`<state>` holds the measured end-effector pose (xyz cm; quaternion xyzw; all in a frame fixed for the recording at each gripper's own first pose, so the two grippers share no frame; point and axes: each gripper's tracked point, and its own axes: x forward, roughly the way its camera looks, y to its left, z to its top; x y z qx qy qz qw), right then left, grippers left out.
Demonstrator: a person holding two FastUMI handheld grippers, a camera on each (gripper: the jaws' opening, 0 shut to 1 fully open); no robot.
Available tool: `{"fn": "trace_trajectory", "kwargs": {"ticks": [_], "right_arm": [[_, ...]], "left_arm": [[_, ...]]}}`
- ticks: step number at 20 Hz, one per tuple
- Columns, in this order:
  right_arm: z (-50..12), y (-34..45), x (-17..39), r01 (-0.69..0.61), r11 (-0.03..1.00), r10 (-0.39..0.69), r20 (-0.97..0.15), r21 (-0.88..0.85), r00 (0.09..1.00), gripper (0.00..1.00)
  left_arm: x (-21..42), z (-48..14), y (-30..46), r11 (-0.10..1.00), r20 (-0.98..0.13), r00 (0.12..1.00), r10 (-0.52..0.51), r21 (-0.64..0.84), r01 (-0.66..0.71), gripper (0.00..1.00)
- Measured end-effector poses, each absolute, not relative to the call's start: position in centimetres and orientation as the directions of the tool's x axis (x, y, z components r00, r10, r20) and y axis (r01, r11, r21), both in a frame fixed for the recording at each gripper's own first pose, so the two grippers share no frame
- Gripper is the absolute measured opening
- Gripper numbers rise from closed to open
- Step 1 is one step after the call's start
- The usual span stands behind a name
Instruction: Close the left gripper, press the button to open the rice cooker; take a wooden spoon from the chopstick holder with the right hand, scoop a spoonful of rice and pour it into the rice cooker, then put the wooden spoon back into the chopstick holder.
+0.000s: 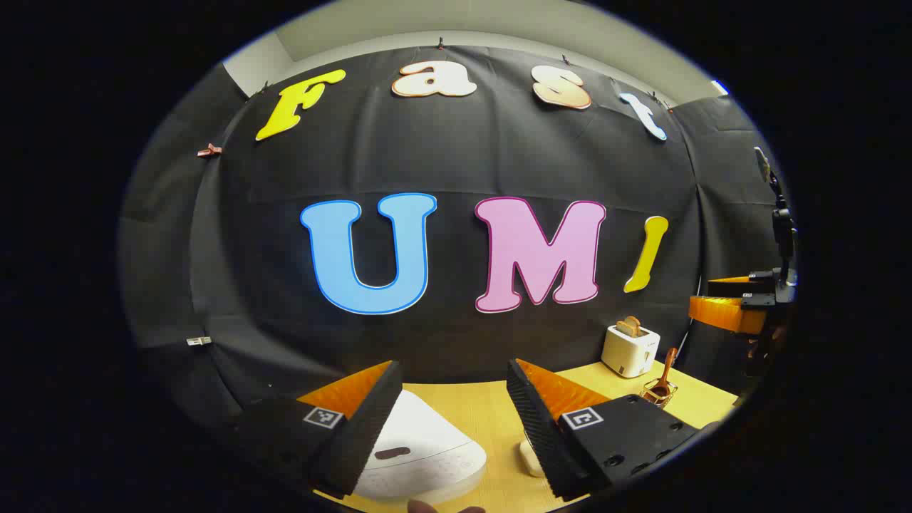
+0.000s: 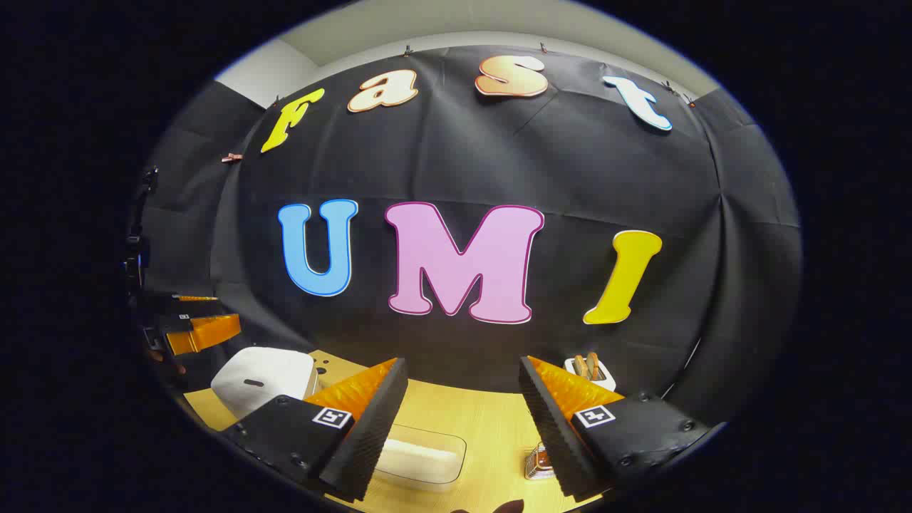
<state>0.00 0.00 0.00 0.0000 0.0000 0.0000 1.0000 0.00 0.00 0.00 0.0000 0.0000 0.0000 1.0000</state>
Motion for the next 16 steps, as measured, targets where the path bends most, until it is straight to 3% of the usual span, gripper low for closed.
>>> {"fn": "trace_trajectory", "kwargs": {"ticks": [16], "right_arm": [[-0.14,0.27,-0.01,-0.004,1.0,0.004,-0.001,-0.011,1.0,0.97]], "left_arm": [[-0.11,-0.27,0.34,1.0,-0.006,1.0,0.004,-0.001,-0.004,0.95]]}}
